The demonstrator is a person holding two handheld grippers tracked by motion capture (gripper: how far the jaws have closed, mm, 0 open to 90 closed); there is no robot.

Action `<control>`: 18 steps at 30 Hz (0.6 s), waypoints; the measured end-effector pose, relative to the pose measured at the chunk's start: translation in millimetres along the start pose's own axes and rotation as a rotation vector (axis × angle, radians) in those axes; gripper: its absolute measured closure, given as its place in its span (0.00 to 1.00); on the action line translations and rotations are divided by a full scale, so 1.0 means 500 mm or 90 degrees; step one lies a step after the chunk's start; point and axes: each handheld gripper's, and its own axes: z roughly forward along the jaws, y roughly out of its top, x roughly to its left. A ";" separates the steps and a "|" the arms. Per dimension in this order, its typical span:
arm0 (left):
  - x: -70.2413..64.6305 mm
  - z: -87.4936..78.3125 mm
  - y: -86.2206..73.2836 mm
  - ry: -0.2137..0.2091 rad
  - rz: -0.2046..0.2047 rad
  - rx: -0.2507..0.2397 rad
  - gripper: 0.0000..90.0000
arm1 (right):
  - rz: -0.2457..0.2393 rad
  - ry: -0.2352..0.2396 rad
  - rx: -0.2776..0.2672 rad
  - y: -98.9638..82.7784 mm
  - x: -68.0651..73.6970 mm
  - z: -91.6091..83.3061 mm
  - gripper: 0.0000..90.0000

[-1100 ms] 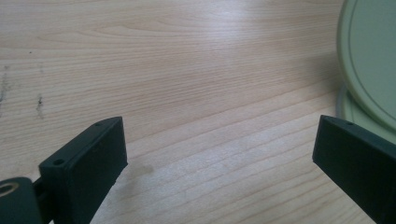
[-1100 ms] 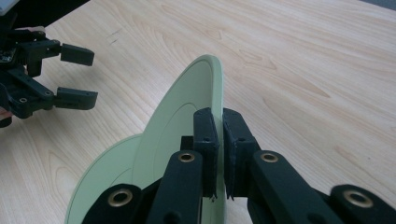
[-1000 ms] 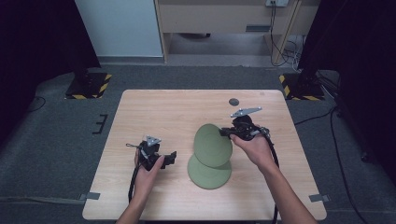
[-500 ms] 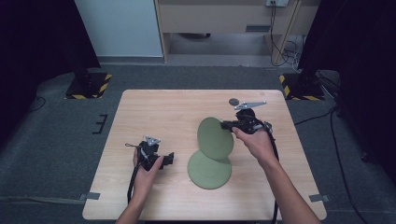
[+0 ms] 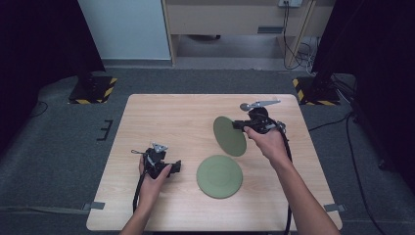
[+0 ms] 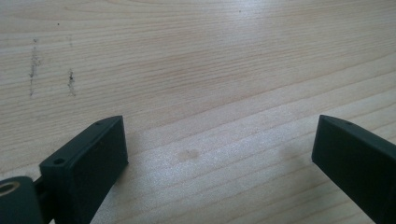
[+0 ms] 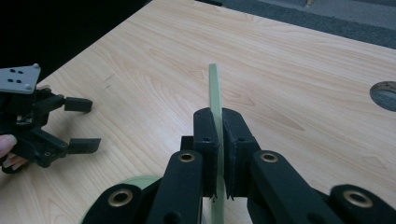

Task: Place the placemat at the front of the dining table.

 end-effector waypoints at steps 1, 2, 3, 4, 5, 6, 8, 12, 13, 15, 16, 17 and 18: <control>-0.001 0.000 0.000 0.002 0.004 0.001 0.03 | -0.002 -0.002 0.000 0.000 -0.002 0.001 0.95; -0.002 0.001 0.000 0.005 0.006 0.002 0.03 | 0.000 -0.005 -0.003 0.000 -0.004 0.002 0.95; -0.004 0.002 0.000 0.008 0.008 0.002 0.03 | 0.004 -0.005 -0.005 0.001 -0.005 0.003 0.95; -0.005 0.002 0.000 0.009 0.009 0.002 0.02 | 0.008 -0.005 -0.008 0.001 -0.006 0.002 0.95; -0.006 0.003 -0.001 0.011 0.011 0.003 0.02 | 0.010 -0.006 -0.010 0.001 -0.007 0.002 0.95; -0.007 0.004 -0.001 0.014 0.015 0.003 0.02 | 0.012 -0.005 -0.012 0.002 -0.009 0.002 0.95; -0.010 0.005 -0.002 0.020 0.019 -0.001 0.02 | 0.016 -0.005 -0.013 0.003 -0.012 0.003 0.95; -0.012 0.006 -0.004 0.022 0.019 -0.007 0.01 | 0.023 -0.005 -0.017 0.003 -0.018 0.008 0.95; -0.011 0.006 -0.005 0.022 0.018 -0.009 0.01 | 0.025 -0.007 -0.017 0.004 -0.020 0.009 0.95; -0.012 0.006 -0.006 0.023 0.018 -0.010 0.01 | 0.028 -0.012 -0.018 0.007 -0.025 0.014 0.95; -0.012 0.006 -0.006 0.023 0.018 -0.011 0.01 | 0.031 -0.014 -0.018 0.008 -0.027 0.015 0.95; -0.012 0.007 -0.006 0.024 0.018 -0.013 0.01 | 0.031 -0.016 -0.019 0.010 -0.029 0.016 0.95; -0.011 0.007 -0.006 0.024 0.019 -0.013 0.01 | 0.032 -0.020 -0.019 0.012 -0.032 0.018 0.95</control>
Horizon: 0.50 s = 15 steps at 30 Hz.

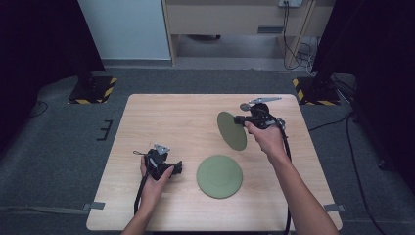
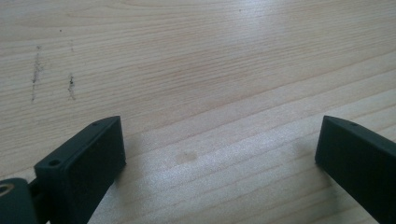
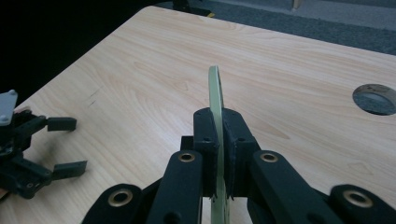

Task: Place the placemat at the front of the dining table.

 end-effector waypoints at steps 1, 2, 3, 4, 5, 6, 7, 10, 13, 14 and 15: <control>0.000 0.000 0.000 0.000 -0.001 -0.002 0.00 | 0.001 -0.003 -0.001 0.003 -0.002 0.001 0.95; -0.002 0.000 -0.001 0.003 -0.002 -0.001 0.00 | 0.003 -0.002 -0.004 0.004 -0.005 0.002 0.95; -0.003 -0.001 -0.002 0.007 -0.006 -0.002 0.01 | 0.010 -0.001 -0.005 0.006 -0.008 0.004 0.95; -0.004 -0.001 -0.002 0.008 -0.006 -0.002 0.01 | 0.011 -0.004 -0.004 0.008 -0.010 0.007 0.95; -0.004 -0.002 -0.003 0.008 -0.007 -0.002 0.01 | 0.011 -0.007 -0.003 0.010 -0.012 0.009 0.95; -0.005 -0.002 -0.003 0.009 -0.008 -0.002 0.01 | 0.012 -0.011 -0.002 0.012 -0.014 0.012 0.95; -0.005 -0.002 -0.003 0.010 -0.008 -0.002 0.01 | 0.017 -0.013 -0.003 0.015 -0.017 0.015 0.95; -0.006 -0.003 -0.003 0.011 -0.010 -0.002 0.01 | 0.020 -0.016 -0.005 0.025 -0.022 0.022 0.95; -0.009 -0.004 -0.005 0.019 -0.017 -0.002 0.01 | 0.014 -0.023 0.005 0.040 -0.028 0.028 0.95; -0.010 -0.005 -0.005 0.019 -0.017 -0.002 0.01 | 0.015 -0.023 0.005 0.045 -0.030 0.030 0.95; -0.010 -0.005 -0.005 0.019 -0.017 -0.002 0.01 | 0.013 -0.024 0.005 0.049 -0.031 0.031 0.95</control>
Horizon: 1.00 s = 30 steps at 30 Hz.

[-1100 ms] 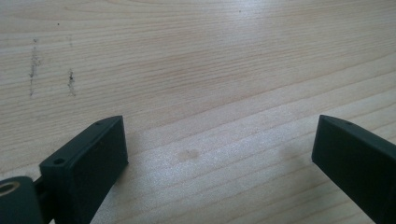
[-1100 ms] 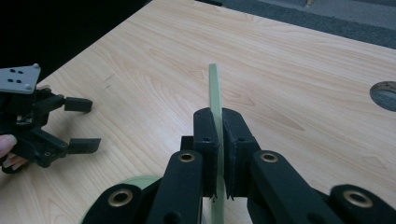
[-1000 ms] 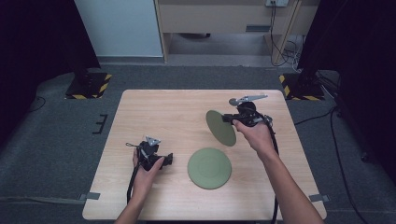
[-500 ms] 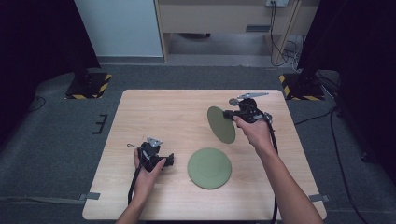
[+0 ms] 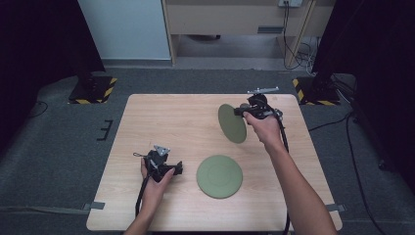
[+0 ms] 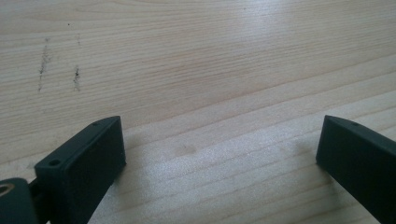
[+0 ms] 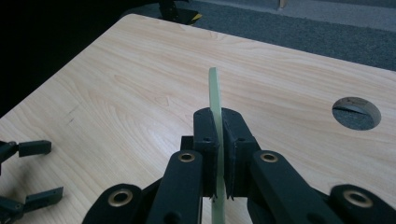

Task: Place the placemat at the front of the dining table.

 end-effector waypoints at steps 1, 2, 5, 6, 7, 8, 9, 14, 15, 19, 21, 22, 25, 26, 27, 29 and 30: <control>0.000 0.000 0.000 0.000 0.000 0.000 0.01 | 0.000 -0.002 0.001 0.003 0.000 0.001 0.95; 0.000 0.000 0.000 0.000 0.000 0.000 0.00 | -0.001 -0.004 -0.001 0.007 0.000 0.002 0.95; 0.000 0.000 0.000 -0.001 0.000 0.000 0.00 | 0.001 -0.004 -0.008 0.016 0.002 0.005 0.95; 0.000 0.000 0.000 -0.001 0.000 0.000 0.00 | 0.002 -0.003 -0.012 0.019 0.002 0.006 0.95; 0.000 0.000 0.000 -0.002 0.000 0.000 0.00 | 0.003 -0.003 -0.011 0.021 0.004 0.007 0.95; 0.001 0.000 0.000 -0.004 0.000 0.000 0.00 | 0.002 -0.006 -0.011 0.023 0.005 0.009 0.95; 0.001 0.000 0.000 -0.005 0.000 0.000 0.01 | 0.002 -0.008 -0.010 0.026 0.005 0.012 0.95; 0.004 0.001 0.001 -0.011 0.004 0.000 0.00 | 0.004 -0.009 -0.011 0.042 0.008 0.027 0.95; 0.005 0.002 0.001 -0.012 0.005 0.000 0.00 | 0.004 -0.009 -0.011 0.045 0.009 0.030 0.95; 0.008 0.002 0.002 -0.012 0.005 0.000 0.00 | -0.002 -0.007 -0.012 0.059 0.013 0.043 0.95; 0.008 0.002 0.002 -0.012 0.006 0.000 0.00 | 0.002 -0.002 -0.018 0.064 0.013 0.048 0.95; 0.008 0.002 0.002 -0.012 0.006 0.001 0.00 | 0.002 -0.001 -0.018 0.066 0.014 0.049 0.95; 0.008 0.002 0.002 -0.012 0.007 0.001 0.00 | 0.001 -0.005 -0.018 0.069 0.014 0.060 0.95; 0.008 0.002 0.002 -0.012 0.007 0.001 0.00 | 0.000 -0.005 -0.016 0.069 0.014 0.063 0.95; 0.008 0.002 0.002 -0.012 0.007 0.001 0.00 | 0.003 -0.007 -0.016 0.068 0.014 0.067 0.95; 0.008 0.002 0.002 -0.012 0.007 0.001 0.00 | 0.006 -0.009 -0.016 0.067 0.014 0.075 0.95; 0.008 0.002 0.002 -0.012 0.007 0.001 0.00 | 0.006 -0.010 -0.017 0.067 0.014 0.078 0.95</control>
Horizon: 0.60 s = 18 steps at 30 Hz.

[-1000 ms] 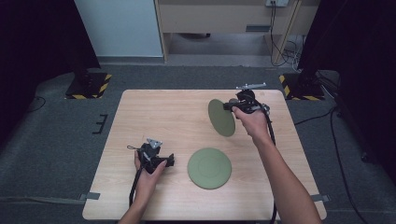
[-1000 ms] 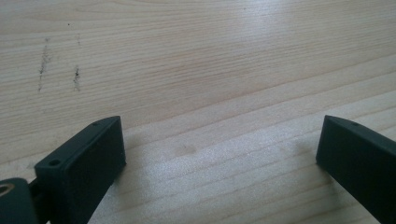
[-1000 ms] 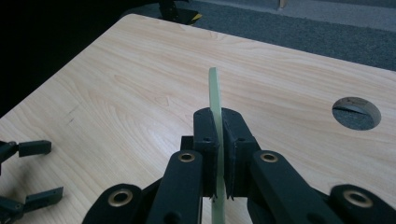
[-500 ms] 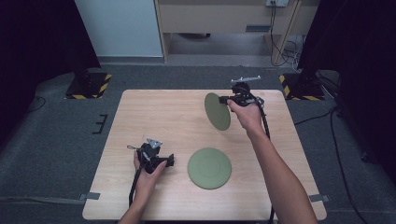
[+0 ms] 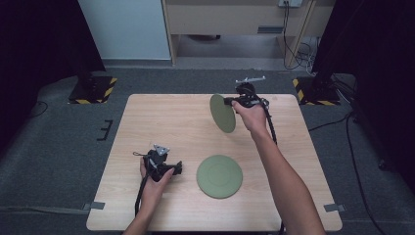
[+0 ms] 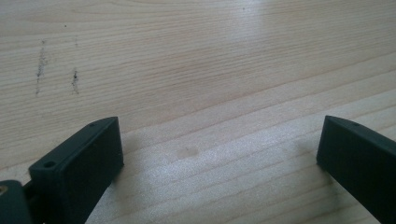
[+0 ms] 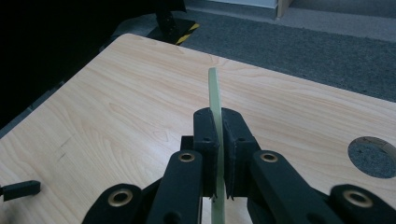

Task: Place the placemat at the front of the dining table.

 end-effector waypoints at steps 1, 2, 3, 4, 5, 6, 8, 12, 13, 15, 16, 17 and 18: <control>0.000 0.000 0.000 0.000 0.001 0.000 0.00 | -0.001 -0.001 -0.001 0.000 0.002 0.004 0.95; 0.000 0.000 0.000 -0.001 0.001 0.000 0.00 | -0.003 -0.004 -0.003 0.000 0.004 0.007 0.95; 0.000 0.000 0.000 -0.001 0.000 0.000 0.00 | -0.003 -0.004 -0.003 0.001 0.005 0.010 0.95; 0.001 0.000 0.000 -0.002 0.001 0.000 0.00 | -0.003 -0.004 -0.005 0.002 0.007 0.014 0.95; 0.001 0.000 0.000 -0.002 0.001 -0.001 0.00 | 0.001 -0.002 -0.004 0.003 0.009 0.017 0.95; 0.002 0.000 -0.001 -0.003 0.000 -0.001 0.00 | 0.002 0.000 -0.005 0.004 0.011 0.021 0.95; 0.005 -0.001 -0.001 -0.002 -0.002 -0.003 0.00 | 0.004 0.003 -0.006 0.005 0.017 0.030 0.95; 0.012 -0.002 -0.002 0.001 -0.005 -0.002 0.00 | 0.007 0.003 -0.001 0.002 0.019 0.046 0.95; 0.013 -0.002 -0.002 0.001 -0.005 -0.002 0.01 | 0.008 0.002 0.002 -0.001 0.018 0.050 0.95; 0.013 -0.003 -0.002 0.002 -0.005 -0.002 0.01 | 0.012 0.002 -0.001 -0.002 0.015 0.052 0.95; 0.013 -0.003 -0.002 0.002 -0.005 -0.002 0.01 | 0.010 0.000 -0.001 -0.002 0.013 0.051 0.95; 0.013 -0.003 -0.002 0.002 -0.005 -0.002 0.01 | 0.011 -0.002 0.001 -0.002 0.011 0.051 0.95; 0.013 -0.003 -0.002 0.002 -0.005 -0.002 0.01 | 0.009 -0.004 0.001 -0.002 0.008 0.050 0.95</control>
